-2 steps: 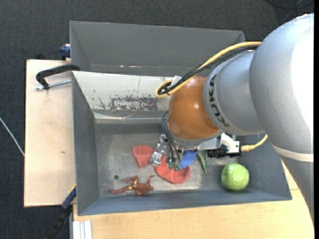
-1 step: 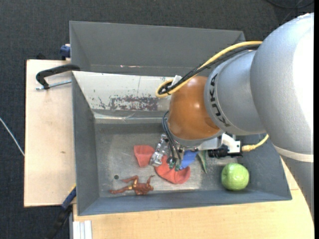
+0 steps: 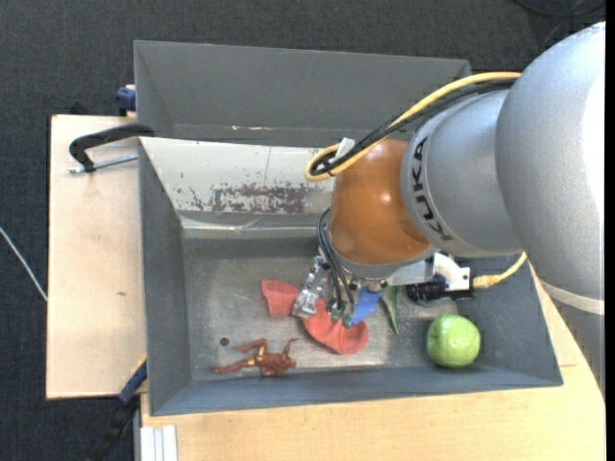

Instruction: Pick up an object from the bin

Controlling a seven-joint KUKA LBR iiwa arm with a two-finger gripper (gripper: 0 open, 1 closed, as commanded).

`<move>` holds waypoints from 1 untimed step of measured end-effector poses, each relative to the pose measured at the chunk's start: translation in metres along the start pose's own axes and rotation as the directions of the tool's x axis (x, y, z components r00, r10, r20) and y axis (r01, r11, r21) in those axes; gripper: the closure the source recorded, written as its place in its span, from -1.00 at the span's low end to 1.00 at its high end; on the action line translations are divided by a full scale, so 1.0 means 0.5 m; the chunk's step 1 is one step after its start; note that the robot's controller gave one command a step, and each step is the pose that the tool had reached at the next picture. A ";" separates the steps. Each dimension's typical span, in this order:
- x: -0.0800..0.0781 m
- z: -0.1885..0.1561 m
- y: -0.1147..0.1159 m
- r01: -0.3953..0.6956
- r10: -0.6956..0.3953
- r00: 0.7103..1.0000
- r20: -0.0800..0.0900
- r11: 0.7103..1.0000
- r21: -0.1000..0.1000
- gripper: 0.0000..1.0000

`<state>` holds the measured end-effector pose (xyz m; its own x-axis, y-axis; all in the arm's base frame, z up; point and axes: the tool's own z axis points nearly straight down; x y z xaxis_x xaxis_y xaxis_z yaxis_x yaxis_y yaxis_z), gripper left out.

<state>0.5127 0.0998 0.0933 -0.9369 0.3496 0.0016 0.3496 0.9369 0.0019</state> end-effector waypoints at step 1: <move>-0.003 -0.030 0.000 -0.001 0.001 1.000 0.005 1.000 -0.002 1.00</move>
Offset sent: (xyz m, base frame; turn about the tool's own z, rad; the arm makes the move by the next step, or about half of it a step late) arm -0.0002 0.0000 0.0334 0.0000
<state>0.5140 0.0994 0.1081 -0.9367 0.3502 -0.0032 0.3502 0.9367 0.0036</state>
